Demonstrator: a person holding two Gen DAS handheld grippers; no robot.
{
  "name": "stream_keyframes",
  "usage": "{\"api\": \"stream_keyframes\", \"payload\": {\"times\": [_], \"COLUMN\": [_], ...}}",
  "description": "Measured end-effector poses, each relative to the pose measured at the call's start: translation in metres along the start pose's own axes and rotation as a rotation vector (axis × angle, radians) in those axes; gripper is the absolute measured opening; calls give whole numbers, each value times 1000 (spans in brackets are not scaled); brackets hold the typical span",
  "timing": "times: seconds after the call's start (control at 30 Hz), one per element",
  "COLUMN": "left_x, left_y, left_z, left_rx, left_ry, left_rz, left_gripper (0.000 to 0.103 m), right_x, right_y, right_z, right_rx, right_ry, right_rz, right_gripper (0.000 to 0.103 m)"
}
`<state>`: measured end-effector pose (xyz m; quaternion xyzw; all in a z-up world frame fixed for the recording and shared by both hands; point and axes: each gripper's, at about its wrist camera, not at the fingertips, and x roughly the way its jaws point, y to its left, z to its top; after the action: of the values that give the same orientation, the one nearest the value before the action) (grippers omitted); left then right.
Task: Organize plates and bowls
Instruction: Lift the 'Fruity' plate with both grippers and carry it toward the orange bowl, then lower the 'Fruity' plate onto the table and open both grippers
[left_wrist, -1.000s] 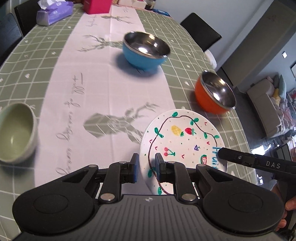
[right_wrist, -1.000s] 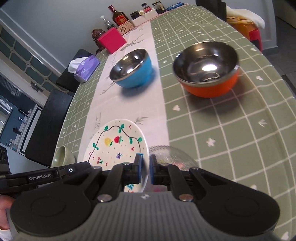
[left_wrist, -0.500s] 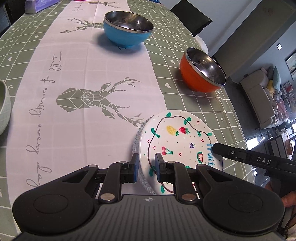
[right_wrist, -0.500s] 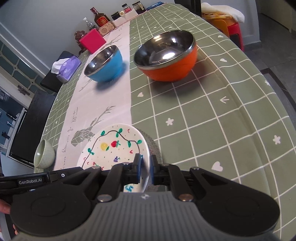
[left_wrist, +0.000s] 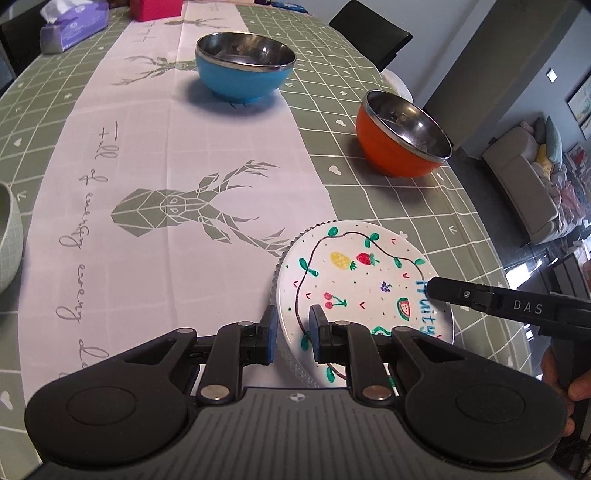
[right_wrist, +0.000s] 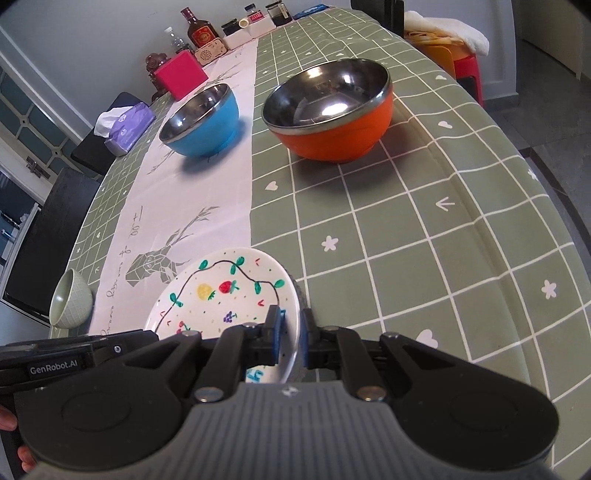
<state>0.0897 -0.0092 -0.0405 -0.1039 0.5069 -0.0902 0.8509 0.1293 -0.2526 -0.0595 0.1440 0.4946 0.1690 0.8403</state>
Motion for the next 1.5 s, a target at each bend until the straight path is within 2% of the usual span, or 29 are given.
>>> {"api": "stream_keyframes", "payload": {"times": [0.13, 0.2, 0.3, 0.43, 0.5, 0.53, 0.57, 0.6, 0.7, 0.83, 0.9, 1.1, 1.33, 1.4, 1.43, 1.5], "left_x": [-1, -2, 0, -3, -7, -9, -10, -12, -12, -11, -9, -4, 8, 12, 12, 12], "left_y": [-4, -5, -5, 0, 6, 9, 12, 16, 28, 39, 39, 36, 39, 40, 40, 38], "left_z": [-2, -1, 0, -2, -2, -2, -3, -3, -5, -10, -13, -21, -26, -27, -27, -26], "left_rx": [29, 32, 20, 6, -14, -26, -36, -50, -88, -115, -107, -86, -92, -101, -102, -99], "left_ry": [-20, -17, -5, -42, -70, -85, -99, -112, -127, -139, -139, -143, -108, -95, -95, -94], "left_rz": [8, -12, -36, -52, -79, -89, -93, -94, -100, -114, -118, -128, -154, -174, -188, -191], "left_gripper": [20, 20, 20, 20, 25, 31, 35, 37, 37, 37, 37, 37, 37, 33, 27, 24], "right_x": [0, 0, 0, -1, -1, -1, -2, -4, -8, -6, -5, -10, 2, 5, 6, 6], "right_y": [6, 7, 4, 3, 4, 5, 5, 5, 1, -8, -14, -20, -25, -27, -27, -28], "right_z": [-2, -3, -2, -2, -1, -2, -2, -1, 0, -1, -3, -8, -12, -12, -13, -13], "right_rx": [-48, -55, -40, -28, -30, -30, -29, -27, -2, 69, 113, 162, 209, 227, 236, 244], "right_ry": [-8, -10, -7, -6, -6, -7, -15, -26, -45, -11, 9, 3, 86, 102, 110, 111], "right_rz": [-25, -27, -21, -8, -3, -8, -18, -25, -25, -5, 16, 49, 65, 77, 86, 90], "right_gripper": [9, 9, 9, 13, 20, 25, 33, 36, 36, 36, 31, 27, 26, 24, 21, 19]}}
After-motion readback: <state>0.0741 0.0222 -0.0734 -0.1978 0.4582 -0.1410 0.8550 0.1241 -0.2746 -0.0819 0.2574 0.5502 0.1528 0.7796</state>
